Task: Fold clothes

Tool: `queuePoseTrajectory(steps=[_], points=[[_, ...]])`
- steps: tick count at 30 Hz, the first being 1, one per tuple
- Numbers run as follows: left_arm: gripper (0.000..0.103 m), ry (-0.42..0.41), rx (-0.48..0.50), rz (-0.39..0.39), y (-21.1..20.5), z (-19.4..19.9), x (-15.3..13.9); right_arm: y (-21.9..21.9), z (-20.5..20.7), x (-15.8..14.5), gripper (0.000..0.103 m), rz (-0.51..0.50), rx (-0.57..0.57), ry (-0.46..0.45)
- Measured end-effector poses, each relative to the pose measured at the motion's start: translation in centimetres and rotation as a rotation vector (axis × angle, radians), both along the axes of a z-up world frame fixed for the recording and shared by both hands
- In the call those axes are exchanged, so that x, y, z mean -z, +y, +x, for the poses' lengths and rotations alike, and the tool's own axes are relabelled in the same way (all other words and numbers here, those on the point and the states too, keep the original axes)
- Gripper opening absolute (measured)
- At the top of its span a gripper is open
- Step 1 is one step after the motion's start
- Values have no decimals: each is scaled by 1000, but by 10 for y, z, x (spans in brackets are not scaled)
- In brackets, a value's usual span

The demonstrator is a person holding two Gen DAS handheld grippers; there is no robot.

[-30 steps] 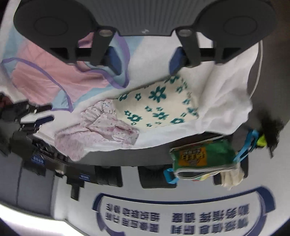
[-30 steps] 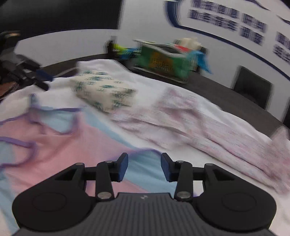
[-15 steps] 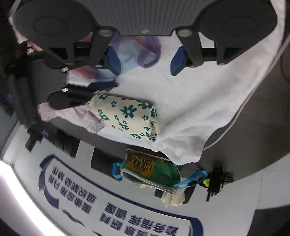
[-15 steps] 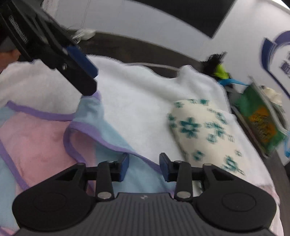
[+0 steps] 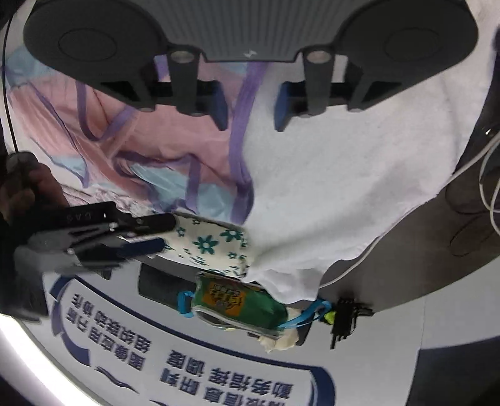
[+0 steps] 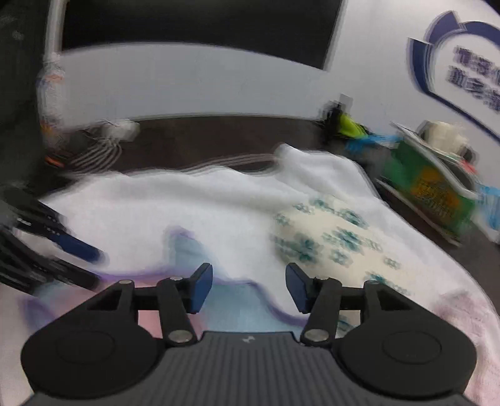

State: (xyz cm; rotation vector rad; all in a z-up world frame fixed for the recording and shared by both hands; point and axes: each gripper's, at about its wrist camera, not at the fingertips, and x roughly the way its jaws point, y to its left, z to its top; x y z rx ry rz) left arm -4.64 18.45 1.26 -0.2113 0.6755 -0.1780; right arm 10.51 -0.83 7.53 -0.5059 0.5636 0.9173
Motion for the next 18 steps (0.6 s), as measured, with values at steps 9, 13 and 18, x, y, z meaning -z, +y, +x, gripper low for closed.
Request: queuePoseTrajectory(steps=[9, 13, 18], points=[[18, -95, 60, 87, 4, -27, -5, 48, 30, 33, 10, -60, 133, 42], [80, -335, 177, 389, 14, -49, -36, 22, 5, 6, 53, 25, 146, -13], [80, -392, 305, 575, 49, -45, -42, -15, -38, -24, 61, 102, 168, -82]])
